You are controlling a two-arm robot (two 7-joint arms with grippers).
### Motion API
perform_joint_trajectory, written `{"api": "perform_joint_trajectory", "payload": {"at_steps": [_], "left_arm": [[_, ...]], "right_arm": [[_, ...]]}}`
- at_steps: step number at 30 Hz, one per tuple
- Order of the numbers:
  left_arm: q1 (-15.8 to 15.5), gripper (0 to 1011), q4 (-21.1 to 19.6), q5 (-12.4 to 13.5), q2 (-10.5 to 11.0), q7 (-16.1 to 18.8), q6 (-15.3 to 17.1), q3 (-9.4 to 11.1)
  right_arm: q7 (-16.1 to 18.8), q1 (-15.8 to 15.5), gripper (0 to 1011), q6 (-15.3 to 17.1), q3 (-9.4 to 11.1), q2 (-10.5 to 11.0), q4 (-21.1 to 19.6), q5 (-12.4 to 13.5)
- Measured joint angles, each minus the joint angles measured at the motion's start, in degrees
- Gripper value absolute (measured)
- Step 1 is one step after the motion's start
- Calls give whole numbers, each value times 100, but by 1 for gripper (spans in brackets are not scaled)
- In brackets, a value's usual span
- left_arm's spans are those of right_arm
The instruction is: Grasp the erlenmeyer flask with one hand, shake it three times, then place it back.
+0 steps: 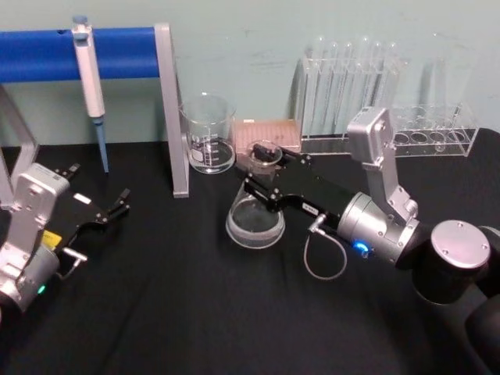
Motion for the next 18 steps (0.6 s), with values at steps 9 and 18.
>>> {"api": "perform_joint_trajectory", "payload": {"at_steps": [9, 18], "left_arm": [[0, 1001, 0, 0, 0, 0, 0, 0], [0, 1001, 0, 0, 0, 0, 0, 0]], "right_arm": [[35, 59, 451, 11, -102, -34, 204, -55], [34, 90, 452, 27, -150, -65, 359, -107]]}}
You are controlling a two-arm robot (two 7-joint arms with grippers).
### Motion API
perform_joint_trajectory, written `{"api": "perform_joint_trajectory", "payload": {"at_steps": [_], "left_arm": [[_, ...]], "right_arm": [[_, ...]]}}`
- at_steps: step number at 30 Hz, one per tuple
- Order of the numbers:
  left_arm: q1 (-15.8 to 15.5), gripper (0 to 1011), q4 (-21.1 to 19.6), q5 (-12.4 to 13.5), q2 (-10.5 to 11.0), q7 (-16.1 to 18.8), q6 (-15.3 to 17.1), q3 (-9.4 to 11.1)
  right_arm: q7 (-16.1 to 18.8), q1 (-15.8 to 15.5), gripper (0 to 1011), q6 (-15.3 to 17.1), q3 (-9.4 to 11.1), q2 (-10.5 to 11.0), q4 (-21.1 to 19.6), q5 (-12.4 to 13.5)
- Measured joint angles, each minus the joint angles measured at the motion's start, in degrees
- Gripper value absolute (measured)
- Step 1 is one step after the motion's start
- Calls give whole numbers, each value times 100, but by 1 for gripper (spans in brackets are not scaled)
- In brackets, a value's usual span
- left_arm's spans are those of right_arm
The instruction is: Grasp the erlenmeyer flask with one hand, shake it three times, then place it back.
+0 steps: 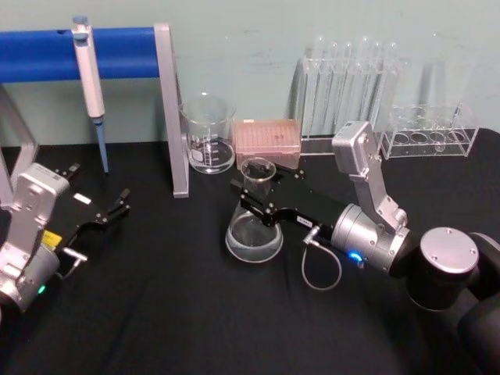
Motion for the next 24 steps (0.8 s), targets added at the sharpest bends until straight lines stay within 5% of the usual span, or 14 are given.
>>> {"api": "perform_joint_trajectory", "payload": {"at_steps": [24], "left_arm": [[0, 1001, 0, 0, 0, 0, 0, 0]], "right_arm": [[-12, 13, 451, 74, -29, -59, 227, -74]]}}
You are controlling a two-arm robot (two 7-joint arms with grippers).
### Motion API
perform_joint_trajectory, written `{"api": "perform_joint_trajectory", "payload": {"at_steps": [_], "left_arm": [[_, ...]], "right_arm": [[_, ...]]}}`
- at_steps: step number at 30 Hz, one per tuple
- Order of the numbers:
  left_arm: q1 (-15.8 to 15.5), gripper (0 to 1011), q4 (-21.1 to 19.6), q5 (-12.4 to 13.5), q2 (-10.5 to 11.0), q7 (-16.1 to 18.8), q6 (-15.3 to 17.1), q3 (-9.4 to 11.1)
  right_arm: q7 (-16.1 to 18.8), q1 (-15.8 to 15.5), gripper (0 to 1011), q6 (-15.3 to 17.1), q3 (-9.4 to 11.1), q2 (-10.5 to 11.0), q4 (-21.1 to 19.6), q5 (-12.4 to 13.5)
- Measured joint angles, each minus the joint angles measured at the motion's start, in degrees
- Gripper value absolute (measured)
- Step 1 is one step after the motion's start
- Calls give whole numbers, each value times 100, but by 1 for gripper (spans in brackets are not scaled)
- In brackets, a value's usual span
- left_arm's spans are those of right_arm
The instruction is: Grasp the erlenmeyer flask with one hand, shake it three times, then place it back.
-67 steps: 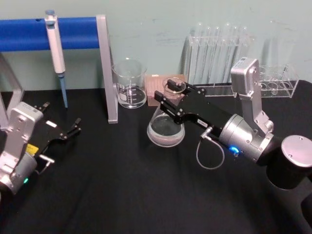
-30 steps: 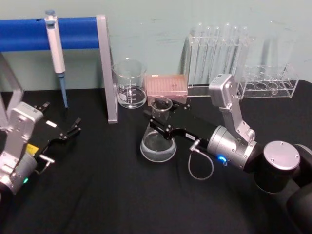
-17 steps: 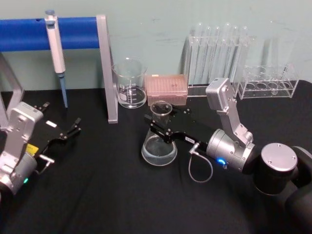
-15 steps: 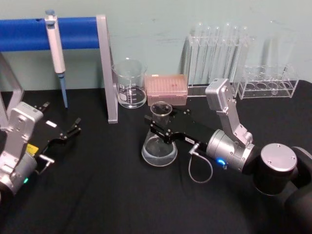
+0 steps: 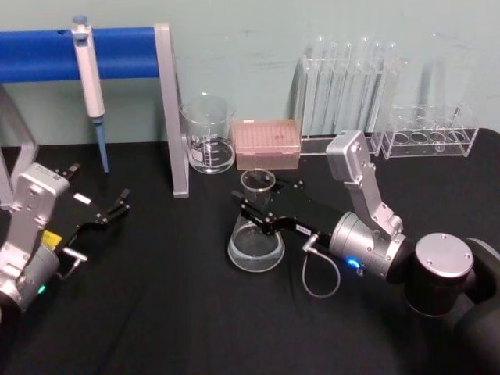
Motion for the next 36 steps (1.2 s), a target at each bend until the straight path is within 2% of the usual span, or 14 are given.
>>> {"api": "perform_joint_trajectory", "payload": {"at_steps": [36], "left_arm": [[0, 1001, 0, 0, 0, 0, 0, 0]], "right_arm": [[-74, -28, 452, 54, 8, -13, 42, -106]]}}
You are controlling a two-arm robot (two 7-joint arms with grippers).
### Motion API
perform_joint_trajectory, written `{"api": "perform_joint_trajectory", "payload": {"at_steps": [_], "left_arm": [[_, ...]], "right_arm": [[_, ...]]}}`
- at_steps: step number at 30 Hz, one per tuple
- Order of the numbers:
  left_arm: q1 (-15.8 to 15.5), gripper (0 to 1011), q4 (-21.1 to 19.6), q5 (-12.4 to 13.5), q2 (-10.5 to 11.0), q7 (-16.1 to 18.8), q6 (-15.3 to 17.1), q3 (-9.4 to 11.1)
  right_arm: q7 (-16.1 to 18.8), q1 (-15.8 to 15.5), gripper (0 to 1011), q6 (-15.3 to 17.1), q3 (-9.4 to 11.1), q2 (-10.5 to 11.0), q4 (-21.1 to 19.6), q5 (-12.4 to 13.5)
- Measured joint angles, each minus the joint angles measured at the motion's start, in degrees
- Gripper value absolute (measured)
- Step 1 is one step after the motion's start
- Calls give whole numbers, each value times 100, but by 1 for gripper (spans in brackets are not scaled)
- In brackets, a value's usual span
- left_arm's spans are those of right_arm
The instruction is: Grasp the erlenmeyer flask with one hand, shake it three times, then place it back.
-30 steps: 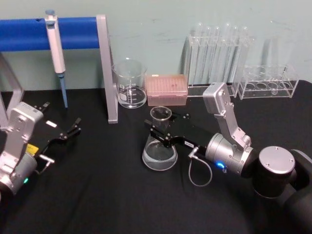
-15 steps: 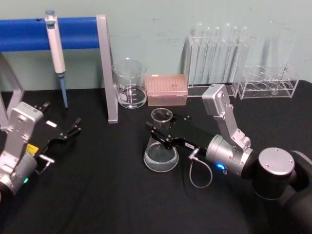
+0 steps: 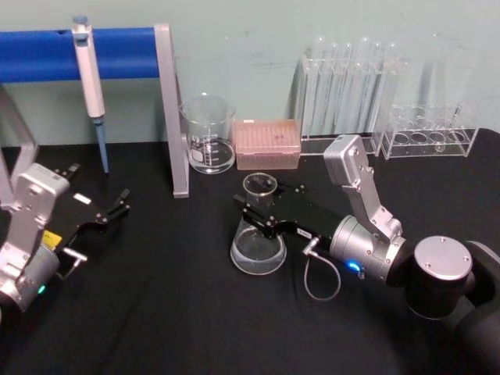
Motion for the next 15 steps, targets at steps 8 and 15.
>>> {"api": "perform_joint_trajectory", "payload": {"at_steps": [8, 15], "left_arm": [[0, 1001, 0, 0, 0, 0, 0, 0], [0, 1001, 0, 0, 0, 0, 0, 0]], "right_arm": [[0, 1, 572, 0, 0, 1, -1, 0], [3, 1, 808, 0, 0, 1, -3, 0]]}}
